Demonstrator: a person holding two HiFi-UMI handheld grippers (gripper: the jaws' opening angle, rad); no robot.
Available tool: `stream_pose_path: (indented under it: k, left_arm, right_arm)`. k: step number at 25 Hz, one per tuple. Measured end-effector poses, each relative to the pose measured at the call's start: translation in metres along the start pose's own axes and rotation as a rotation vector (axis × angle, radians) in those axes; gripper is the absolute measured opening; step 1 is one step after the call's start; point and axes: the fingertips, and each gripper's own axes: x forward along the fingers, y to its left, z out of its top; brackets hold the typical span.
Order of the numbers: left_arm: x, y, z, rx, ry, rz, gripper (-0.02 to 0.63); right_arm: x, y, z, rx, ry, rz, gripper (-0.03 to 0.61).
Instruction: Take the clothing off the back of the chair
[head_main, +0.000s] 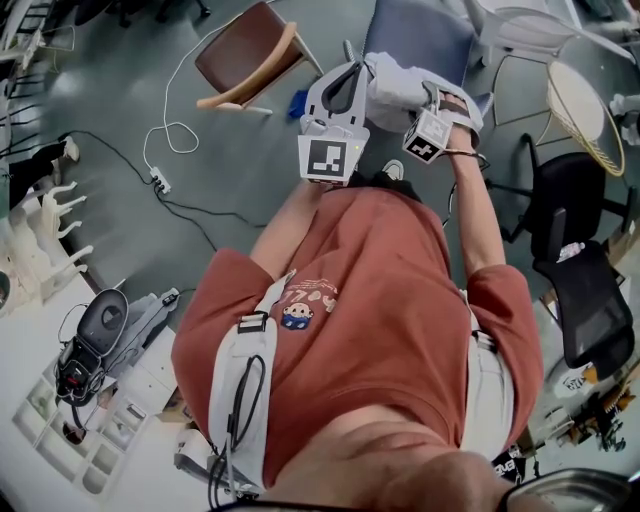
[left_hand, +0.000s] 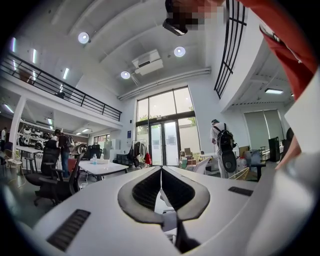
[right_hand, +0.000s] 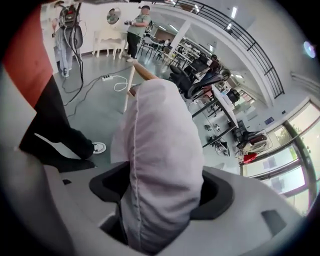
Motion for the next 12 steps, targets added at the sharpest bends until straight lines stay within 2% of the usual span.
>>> stream_pose_path:
  k: [3, 6, 12]
  left_arm:
    - [0.003, 0.005, 0.011, 0.012, -0.057, 0.008, 0.018]
    - [0.004, 0.005, 0.010, 0.011, -0.070, 0.007, 0.018]
    - [0.000, 0.002, 0.005, -0.015, -0.026, -0.006, 0.018]
  right_arm:
    - [-0.001, -0.006, 0.001, -0.037, 0.008, -0.059, 0.350]
    - [-0.007, -0.011, 0.004, -0.050, -0.002, -0.081, 0.248]
    - [-0.017, -0.008, 0.005, -0.035, -0.004, -0.038, 0.175]
